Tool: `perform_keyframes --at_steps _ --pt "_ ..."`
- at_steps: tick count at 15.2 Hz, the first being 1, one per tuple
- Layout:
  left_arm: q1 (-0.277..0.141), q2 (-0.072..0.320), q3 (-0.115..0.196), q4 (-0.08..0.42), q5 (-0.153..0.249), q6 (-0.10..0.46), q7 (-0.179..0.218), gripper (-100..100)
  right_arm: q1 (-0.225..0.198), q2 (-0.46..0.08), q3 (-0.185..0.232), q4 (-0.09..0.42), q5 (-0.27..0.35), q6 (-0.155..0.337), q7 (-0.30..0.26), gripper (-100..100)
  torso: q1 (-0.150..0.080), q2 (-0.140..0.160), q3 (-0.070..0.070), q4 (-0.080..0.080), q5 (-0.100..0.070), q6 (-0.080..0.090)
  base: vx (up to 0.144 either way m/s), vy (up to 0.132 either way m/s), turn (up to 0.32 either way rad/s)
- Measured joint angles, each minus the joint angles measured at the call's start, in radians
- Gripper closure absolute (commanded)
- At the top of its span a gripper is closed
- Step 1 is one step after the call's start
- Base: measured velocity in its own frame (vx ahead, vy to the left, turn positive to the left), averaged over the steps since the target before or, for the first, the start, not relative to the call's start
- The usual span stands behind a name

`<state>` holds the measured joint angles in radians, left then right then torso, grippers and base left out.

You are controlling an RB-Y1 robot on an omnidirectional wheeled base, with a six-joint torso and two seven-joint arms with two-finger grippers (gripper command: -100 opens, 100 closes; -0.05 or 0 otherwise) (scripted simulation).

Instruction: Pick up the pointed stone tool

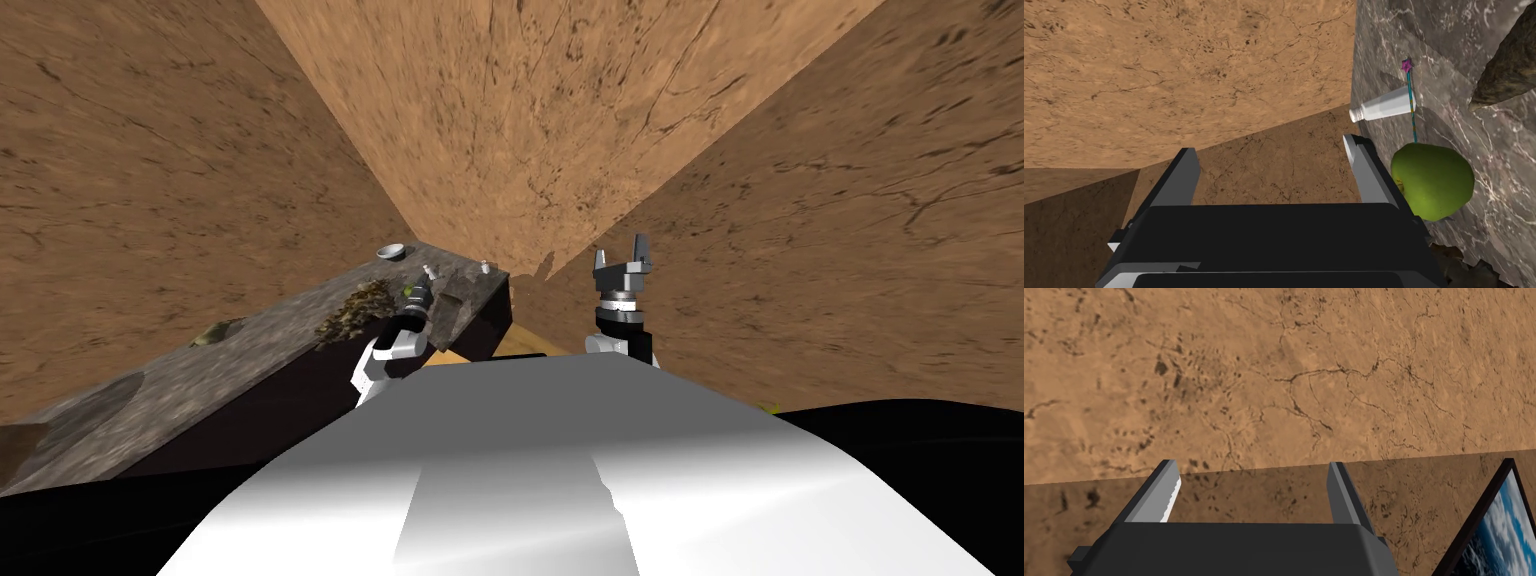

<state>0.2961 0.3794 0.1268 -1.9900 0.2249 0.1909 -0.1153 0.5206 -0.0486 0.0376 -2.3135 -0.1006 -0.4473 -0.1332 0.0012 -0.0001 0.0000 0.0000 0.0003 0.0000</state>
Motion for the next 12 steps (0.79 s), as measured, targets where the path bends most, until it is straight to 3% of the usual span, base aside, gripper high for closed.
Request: perform_keyframes --at_steps 12 --pt "-0.067 0.078 0.046 0.085 0.072 0.233 -0.014 -100 0.0 0.0 0.0 0.0 0.0 0.0 0.0 0 0.0 0.0 0.0 0.0 0.0 0.0 -0.004 0.014 -0.089"
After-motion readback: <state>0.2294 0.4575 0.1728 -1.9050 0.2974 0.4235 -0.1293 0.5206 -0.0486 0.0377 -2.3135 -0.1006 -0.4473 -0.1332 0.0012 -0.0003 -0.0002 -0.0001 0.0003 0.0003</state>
